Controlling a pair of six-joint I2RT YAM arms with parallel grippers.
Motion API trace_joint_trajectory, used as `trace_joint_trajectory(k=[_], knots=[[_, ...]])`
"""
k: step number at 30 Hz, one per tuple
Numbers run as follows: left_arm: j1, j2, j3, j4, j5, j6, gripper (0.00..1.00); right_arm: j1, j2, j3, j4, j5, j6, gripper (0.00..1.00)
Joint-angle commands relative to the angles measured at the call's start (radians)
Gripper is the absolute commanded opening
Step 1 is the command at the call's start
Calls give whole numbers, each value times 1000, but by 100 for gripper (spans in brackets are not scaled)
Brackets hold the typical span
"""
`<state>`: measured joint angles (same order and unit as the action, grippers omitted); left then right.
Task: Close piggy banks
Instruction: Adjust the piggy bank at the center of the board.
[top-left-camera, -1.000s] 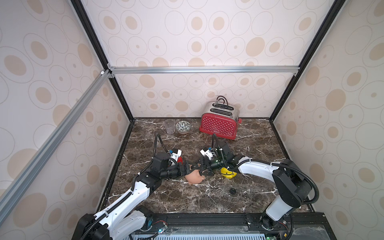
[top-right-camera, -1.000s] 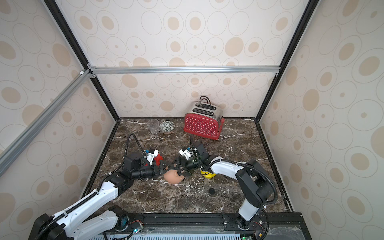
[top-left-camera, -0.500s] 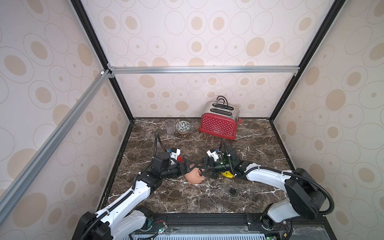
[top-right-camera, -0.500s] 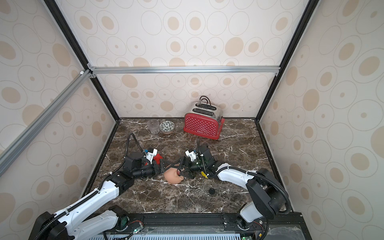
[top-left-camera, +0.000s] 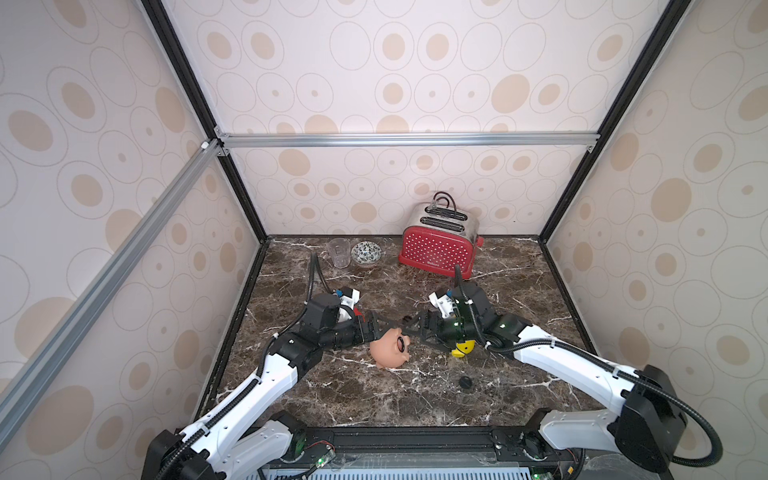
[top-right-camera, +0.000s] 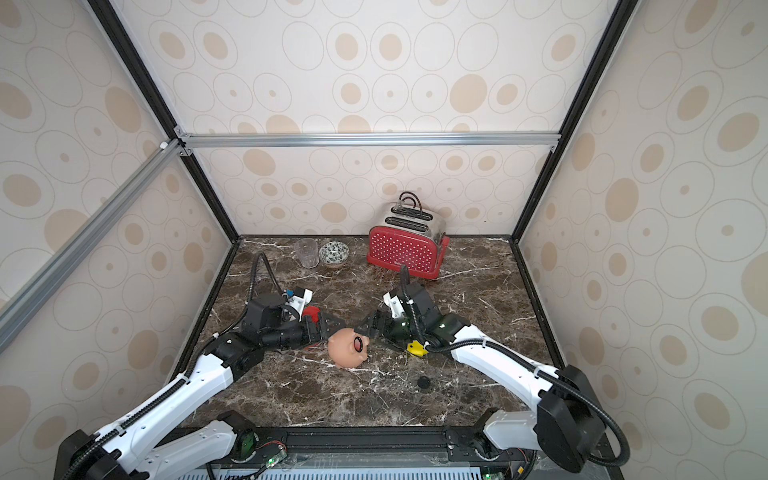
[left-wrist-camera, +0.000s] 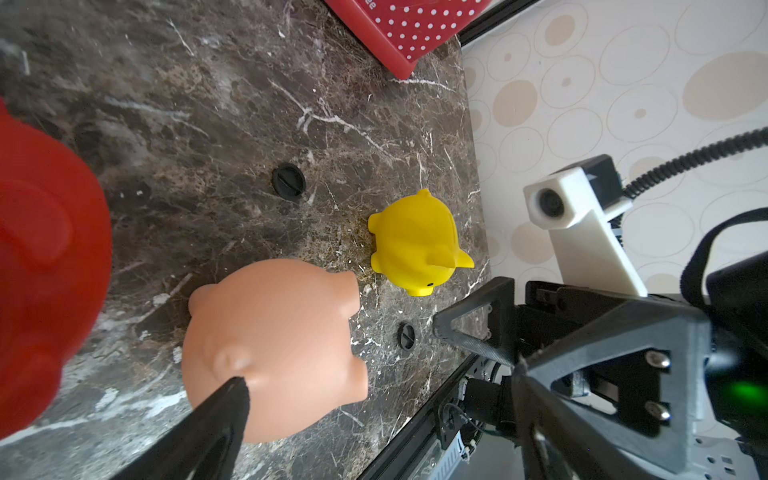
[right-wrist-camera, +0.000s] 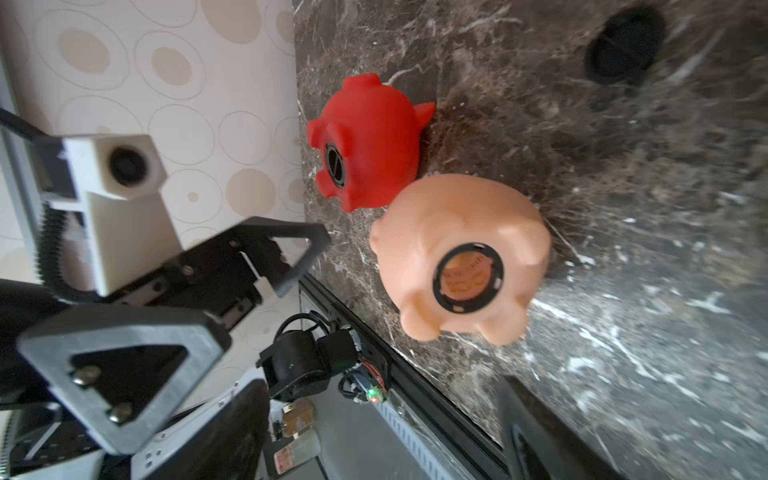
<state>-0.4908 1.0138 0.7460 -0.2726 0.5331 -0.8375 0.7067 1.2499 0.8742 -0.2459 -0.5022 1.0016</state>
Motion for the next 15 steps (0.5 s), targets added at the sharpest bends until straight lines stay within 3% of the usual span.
trace_joint_trajectory(k=[1, 10, 11, 15], knots=[[5, 69, 139, -144, -29, 116, 99, 12, -28, -62, -140, 37, -6, 85], [5, 333, 392, -192, 0, 188, 99, 121, -34, -161, -39, 100, 284, 86], [5, 365, 419, -250, 128, 294, 99, 135, -27, -162, -33, 119, 322, 87], [6, 483, 546, -337, 144, 371, 99, 199, -38, -251, 115, 197, 544, 87]])
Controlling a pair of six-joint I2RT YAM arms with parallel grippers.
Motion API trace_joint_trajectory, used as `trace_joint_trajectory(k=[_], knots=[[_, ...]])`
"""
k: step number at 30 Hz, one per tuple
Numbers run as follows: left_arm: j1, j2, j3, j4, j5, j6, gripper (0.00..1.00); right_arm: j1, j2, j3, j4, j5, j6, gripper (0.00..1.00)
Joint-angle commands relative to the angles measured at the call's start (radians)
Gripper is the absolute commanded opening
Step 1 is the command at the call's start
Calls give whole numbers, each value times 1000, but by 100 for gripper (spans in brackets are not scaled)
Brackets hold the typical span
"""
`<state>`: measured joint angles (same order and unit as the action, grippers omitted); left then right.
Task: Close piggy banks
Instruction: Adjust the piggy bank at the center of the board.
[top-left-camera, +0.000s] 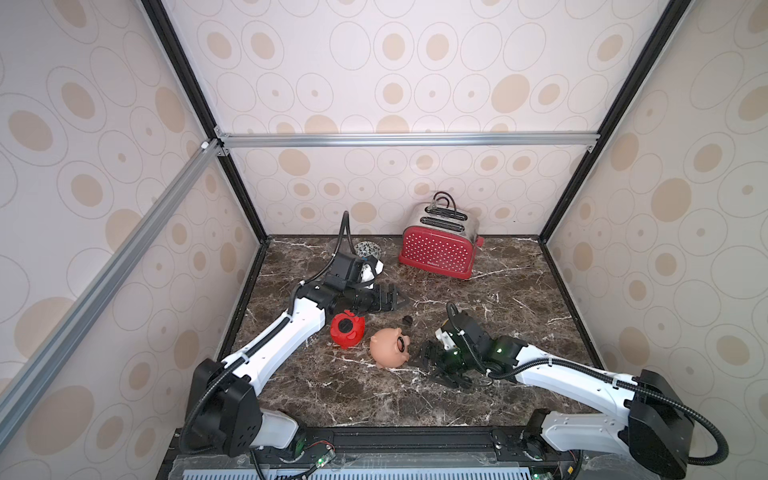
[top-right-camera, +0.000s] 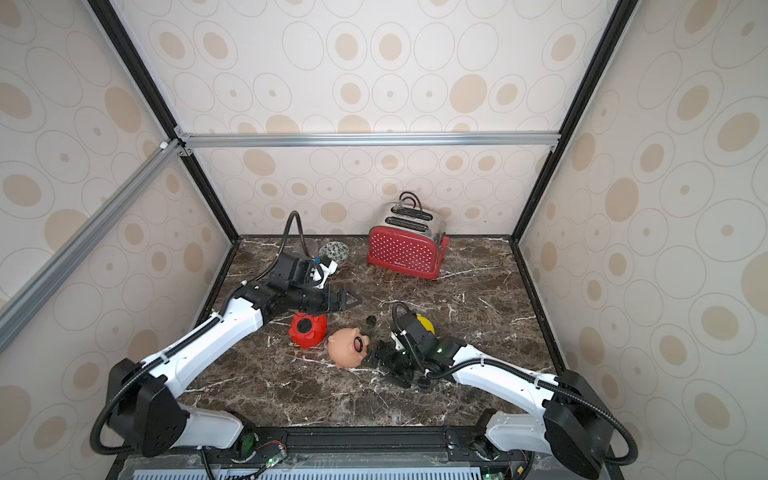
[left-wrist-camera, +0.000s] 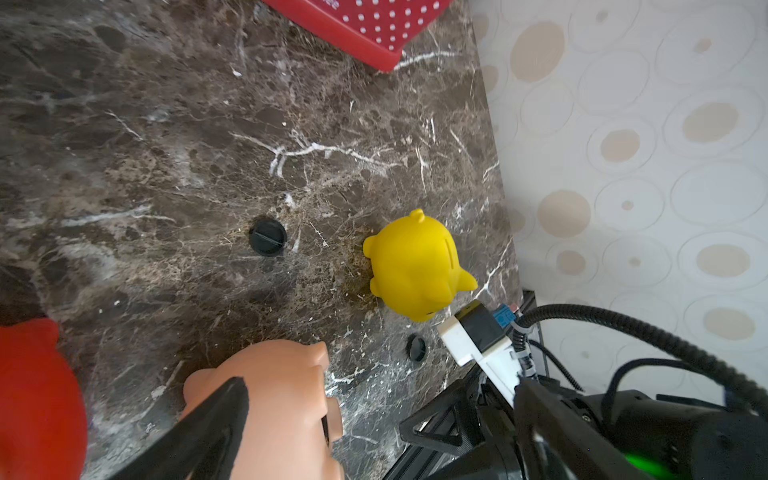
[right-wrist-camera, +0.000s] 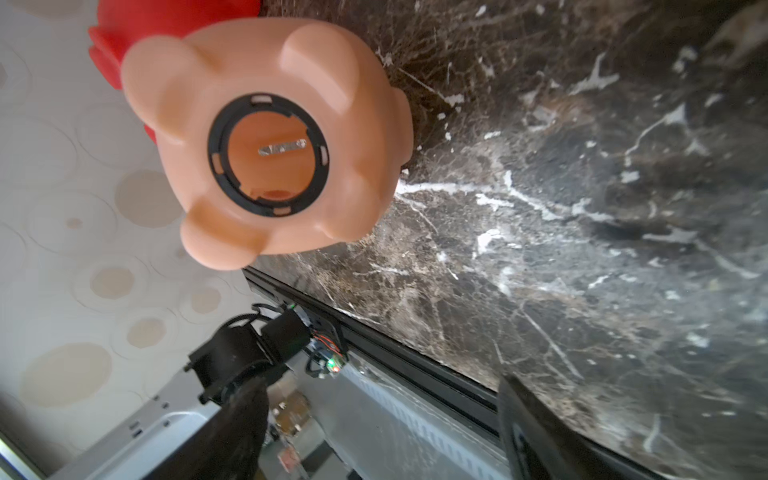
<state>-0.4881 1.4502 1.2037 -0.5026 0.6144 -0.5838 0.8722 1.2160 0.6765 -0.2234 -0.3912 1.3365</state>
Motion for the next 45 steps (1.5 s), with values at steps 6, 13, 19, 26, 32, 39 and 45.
trace_joint_trajectory(k=[6, 13, 19, 26, 32, 39, 45], knots=[[22, 211, 202, -122, 100, 150, 99, 75, 46, -28, 52, 133, 232, 72], [30, 325, 268, -197, 102, 179, 98, 119, 199, -12, 166, 73, 227, 58], [29, 341, 223, -214, 75, 192, 98, 134, 313, 12, 252, 59, 246, 53], [34, 331, 169, -218, 52, 176, 99, 117, 364, 68, 217, 112, 237, 49], [36, 312, 119, -193, 51, 161, 99, 62, 362, 86, 174, 141, 213, 45], [37, 277, 79, -146, 79, 130, 99, -4, 381, 161, 100, 115, 144, 44], [39, 269, 72, -139, 77, 118, 99, -78, 391, 204, 48, 98, 89, 44]])
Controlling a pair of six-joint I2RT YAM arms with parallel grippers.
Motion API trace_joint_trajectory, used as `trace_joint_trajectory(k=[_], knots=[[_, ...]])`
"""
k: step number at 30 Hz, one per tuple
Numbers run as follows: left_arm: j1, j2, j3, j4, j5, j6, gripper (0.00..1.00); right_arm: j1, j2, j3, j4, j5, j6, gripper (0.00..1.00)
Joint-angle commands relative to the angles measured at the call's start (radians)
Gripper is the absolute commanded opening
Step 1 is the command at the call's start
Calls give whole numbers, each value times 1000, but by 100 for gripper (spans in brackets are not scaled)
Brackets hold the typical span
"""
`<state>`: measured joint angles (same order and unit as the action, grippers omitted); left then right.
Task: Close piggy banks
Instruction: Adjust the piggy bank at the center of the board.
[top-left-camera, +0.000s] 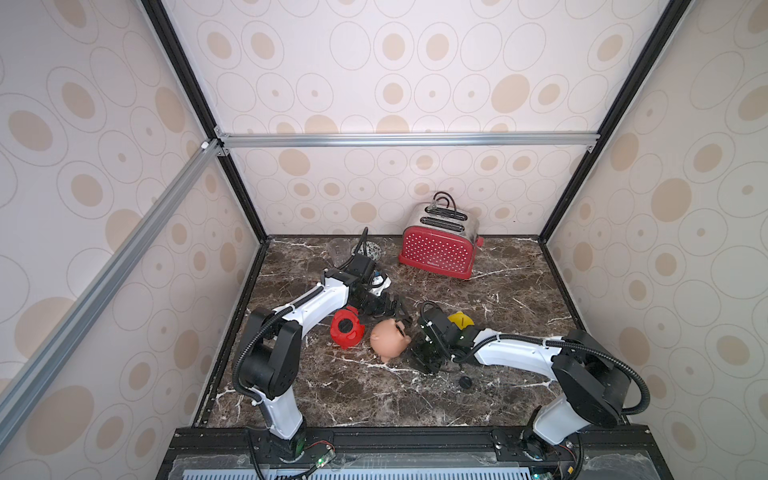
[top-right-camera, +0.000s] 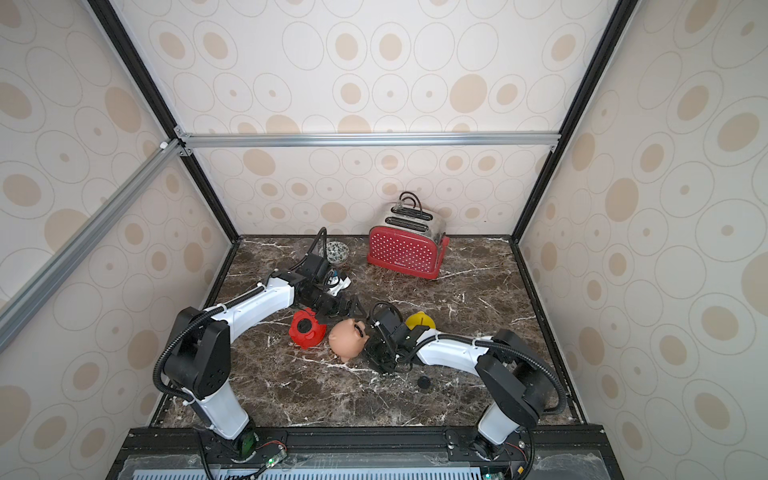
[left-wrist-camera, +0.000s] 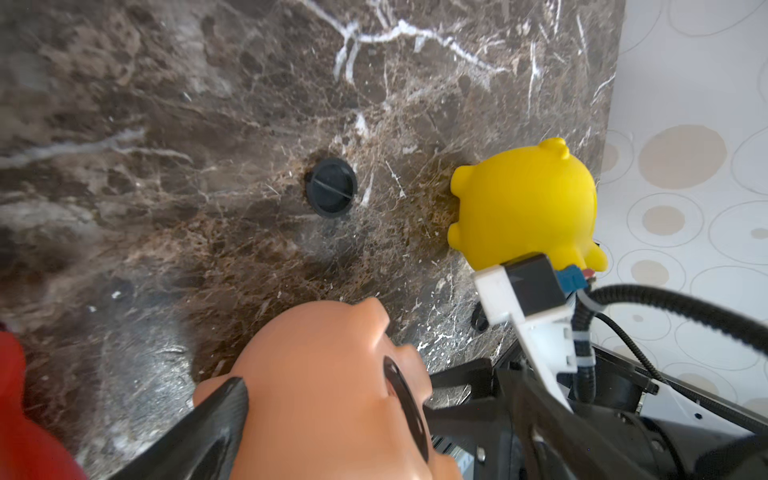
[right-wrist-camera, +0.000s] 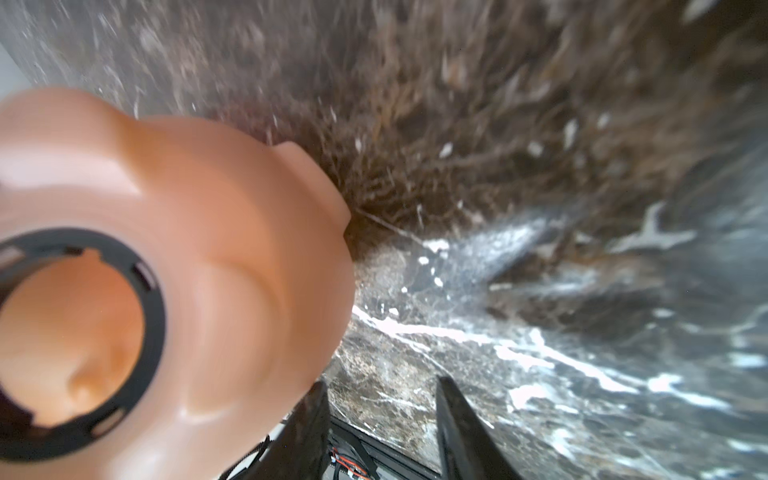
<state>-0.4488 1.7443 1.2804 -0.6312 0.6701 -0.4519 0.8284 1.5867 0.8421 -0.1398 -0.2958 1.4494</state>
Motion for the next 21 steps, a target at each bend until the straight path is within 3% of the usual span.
trace_joint_trajectory(k=[1, 21], knots=[[0, -26, -4, -10, 22, -16, 99, -45, 24, 52, -49, -5, -36, 44], [6, -78, -71, 58, 41, -71, 99, -188, 157, 297, -230, -68, -210, 46]])
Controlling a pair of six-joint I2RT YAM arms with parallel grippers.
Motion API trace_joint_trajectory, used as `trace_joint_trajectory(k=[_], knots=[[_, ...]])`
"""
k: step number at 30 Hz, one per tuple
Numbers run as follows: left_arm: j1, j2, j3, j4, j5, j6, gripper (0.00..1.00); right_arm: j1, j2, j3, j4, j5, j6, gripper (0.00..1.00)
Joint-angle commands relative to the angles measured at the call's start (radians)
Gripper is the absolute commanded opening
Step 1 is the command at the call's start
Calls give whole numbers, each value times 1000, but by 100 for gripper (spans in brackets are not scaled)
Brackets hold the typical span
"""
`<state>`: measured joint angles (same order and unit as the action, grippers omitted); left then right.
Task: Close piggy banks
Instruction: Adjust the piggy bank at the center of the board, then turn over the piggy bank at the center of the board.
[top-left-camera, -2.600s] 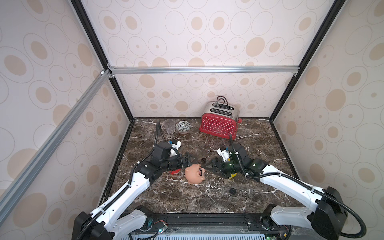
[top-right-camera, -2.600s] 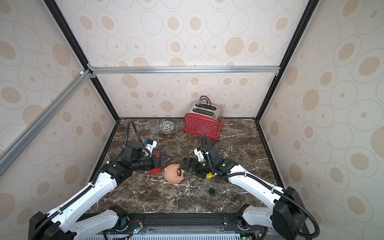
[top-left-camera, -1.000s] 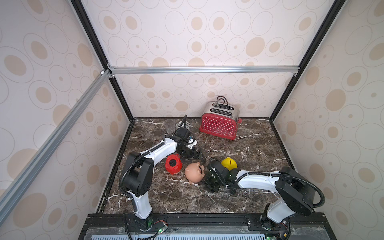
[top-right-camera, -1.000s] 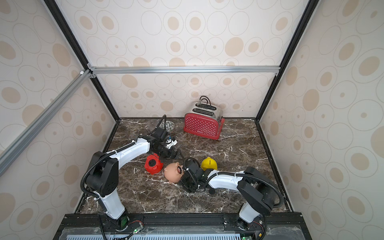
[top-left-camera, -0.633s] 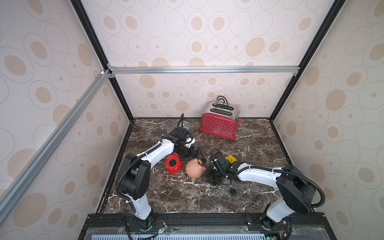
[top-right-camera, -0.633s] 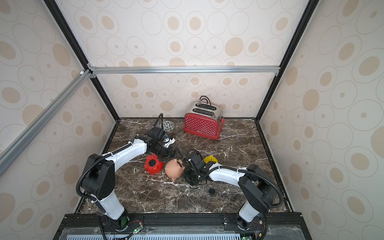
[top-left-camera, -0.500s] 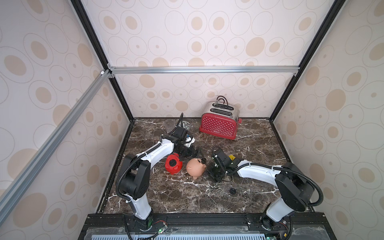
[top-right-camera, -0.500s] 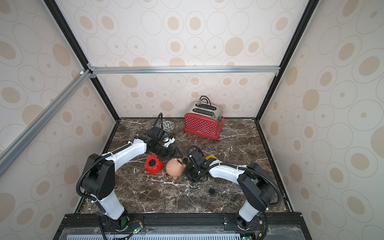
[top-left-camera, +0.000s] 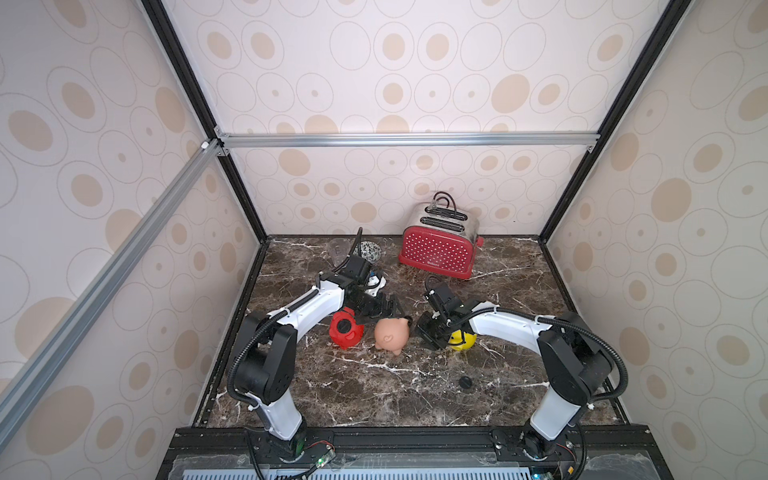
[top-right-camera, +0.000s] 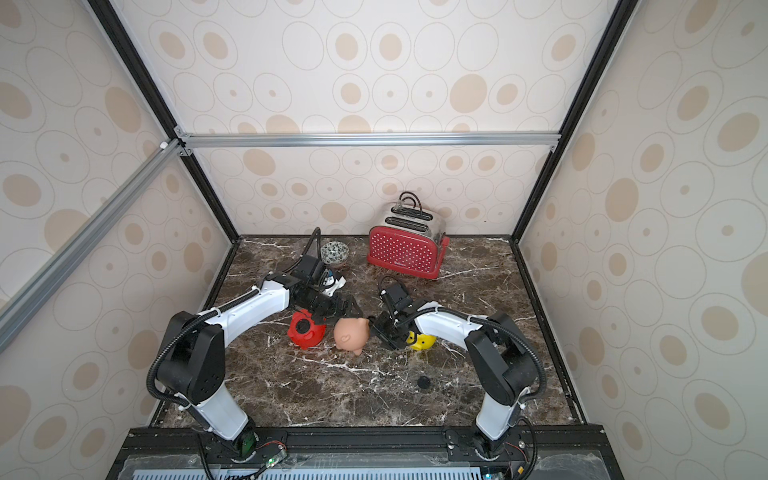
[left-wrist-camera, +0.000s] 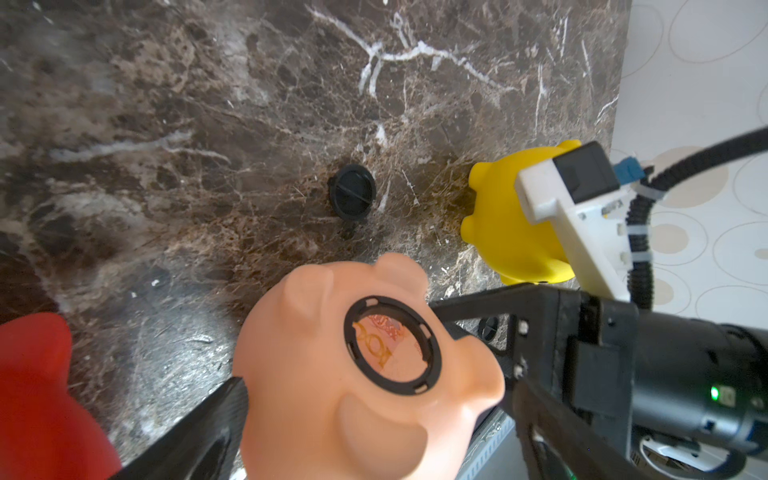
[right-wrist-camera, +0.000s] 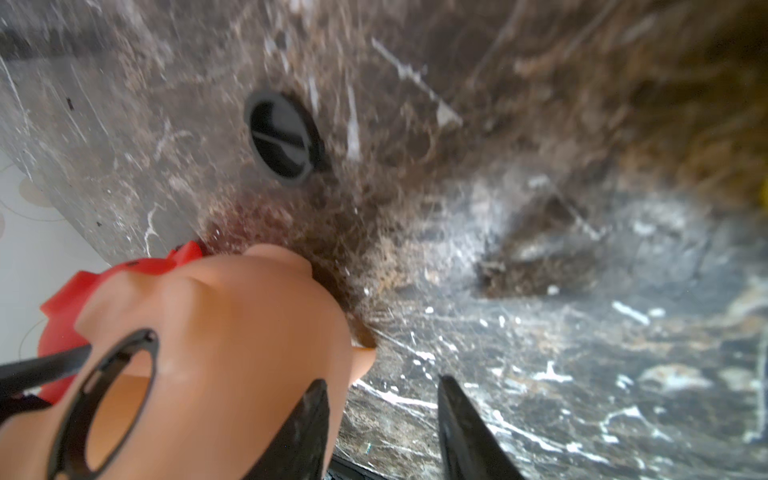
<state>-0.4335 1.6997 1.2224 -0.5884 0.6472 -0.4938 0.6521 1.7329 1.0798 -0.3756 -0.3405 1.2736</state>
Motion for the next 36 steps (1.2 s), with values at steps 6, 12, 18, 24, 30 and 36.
trace_joint_trajectory(k=[6, 12, 18, 24, 30, 36], knots=[[-10, -47, -43, 65, 71, -72, 99, -57, 43, 137, -60, -47, -92, 46], [9, -78, -49, 82, 55, -94, 99, -80, 37, 198, -141, -39, -161, 46], [32, -120, -26, 97, 48, -121, 97, -85, -10, 251, -225, -11, -235, 42], [32, -155, -39, 88, 36, -118, 78, -91, -40, 277, -269, -26, -290, 29], [35, -235, -55, 27, -27, -93, 68, -86, -29, 352, -265, -139, -444, 31], [41, -435, -186, 0, -42, -106, 70, -81, 63, 540, -410, -261, -804, 68]])
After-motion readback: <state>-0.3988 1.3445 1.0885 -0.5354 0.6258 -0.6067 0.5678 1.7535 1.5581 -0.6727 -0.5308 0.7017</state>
